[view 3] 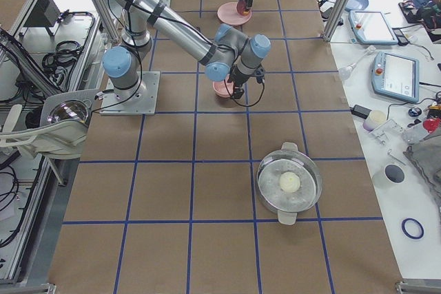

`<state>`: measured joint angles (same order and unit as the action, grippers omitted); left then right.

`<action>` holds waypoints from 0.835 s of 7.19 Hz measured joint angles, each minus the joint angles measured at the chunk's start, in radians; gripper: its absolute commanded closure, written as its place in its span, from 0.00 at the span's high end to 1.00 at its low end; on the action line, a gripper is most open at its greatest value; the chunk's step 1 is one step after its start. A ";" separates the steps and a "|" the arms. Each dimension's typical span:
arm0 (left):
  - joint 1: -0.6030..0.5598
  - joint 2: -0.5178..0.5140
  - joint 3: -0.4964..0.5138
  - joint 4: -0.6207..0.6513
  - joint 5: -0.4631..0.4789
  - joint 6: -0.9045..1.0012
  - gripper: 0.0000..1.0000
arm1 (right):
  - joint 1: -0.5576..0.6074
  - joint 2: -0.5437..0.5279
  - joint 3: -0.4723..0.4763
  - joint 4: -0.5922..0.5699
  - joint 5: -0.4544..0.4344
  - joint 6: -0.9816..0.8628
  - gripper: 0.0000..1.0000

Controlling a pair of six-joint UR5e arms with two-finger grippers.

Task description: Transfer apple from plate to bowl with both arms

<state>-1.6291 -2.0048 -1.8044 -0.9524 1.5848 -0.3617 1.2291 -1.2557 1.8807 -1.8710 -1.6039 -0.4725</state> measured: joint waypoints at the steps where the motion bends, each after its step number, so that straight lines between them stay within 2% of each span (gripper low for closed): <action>1: 0.000 -0.004 -0.007 0.000 -0.001 -0.006 0.74 | -0.009 0.010 0.006 0.000 0.003 0.005 0.19; 2: 0.000 -0.006 -0.010 0.000 -0.001 -0.011 0.63 | -0.018 0.015 0.013 0.000 0.006 0.008 0.00; 5: 0.000 -0.009 -0.010 0.002 -0.003 -0.005 0.41 | -0.024 0.013 0.014 0.012 0.013 0.034 0.00; 6: 0.000 -0.011 -0.008 0.004 -0.003 -0.003 0.25 | -0.022 0.006 0.011 0.037 0.051 0.108 0.00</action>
<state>-1.6295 -2.0160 -1.8119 -0.9488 1.5816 -0.3643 1.2074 -1.2495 1.8921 -1.8336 -1.5527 -0.3644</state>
